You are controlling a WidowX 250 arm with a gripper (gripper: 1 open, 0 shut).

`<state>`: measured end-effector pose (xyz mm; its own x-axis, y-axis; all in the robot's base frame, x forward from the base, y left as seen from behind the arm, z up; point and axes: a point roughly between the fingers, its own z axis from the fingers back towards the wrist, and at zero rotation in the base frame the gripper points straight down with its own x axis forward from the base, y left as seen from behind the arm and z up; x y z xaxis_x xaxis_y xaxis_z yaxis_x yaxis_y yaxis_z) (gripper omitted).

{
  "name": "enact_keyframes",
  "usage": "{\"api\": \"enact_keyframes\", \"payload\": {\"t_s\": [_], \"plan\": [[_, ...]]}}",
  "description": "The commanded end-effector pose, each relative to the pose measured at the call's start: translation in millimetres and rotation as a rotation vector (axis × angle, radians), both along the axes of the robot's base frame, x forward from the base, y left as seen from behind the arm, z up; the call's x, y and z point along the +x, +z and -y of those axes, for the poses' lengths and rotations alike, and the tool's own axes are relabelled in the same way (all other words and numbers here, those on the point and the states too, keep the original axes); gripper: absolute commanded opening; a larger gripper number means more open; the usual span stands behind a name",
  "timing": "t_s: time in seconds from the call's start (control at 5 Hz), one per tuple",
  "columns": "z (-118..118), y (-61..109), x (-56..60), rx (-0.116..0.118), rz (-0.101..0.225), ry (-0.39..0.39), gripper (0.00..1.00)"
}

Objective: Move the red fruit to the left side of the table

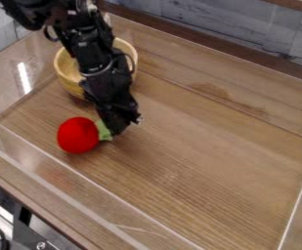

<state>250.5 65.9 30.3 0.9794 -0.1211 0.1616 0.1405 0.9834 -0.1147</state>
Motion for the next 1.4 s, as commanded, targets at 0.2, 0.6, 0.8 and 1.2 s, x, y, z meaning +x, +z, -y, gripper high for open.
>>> {"api": "enact_keyframes", "payload": {"t_s": [0.2, 0.6, 0.8, 1.2], "plan": [[-14, 10.7, 13.3, -0.022, 0.027, 0.056, 1.00], [-21, 13.7, 16.1, -0.042, 0.024, 0.158, 1.00], [-31, 24.7, 19.4, -0.048, 0.026, 0.238, 1.00], [-41, 51.2, 26.9, -0.053, 0.034, 0.257, 1.00]]}}
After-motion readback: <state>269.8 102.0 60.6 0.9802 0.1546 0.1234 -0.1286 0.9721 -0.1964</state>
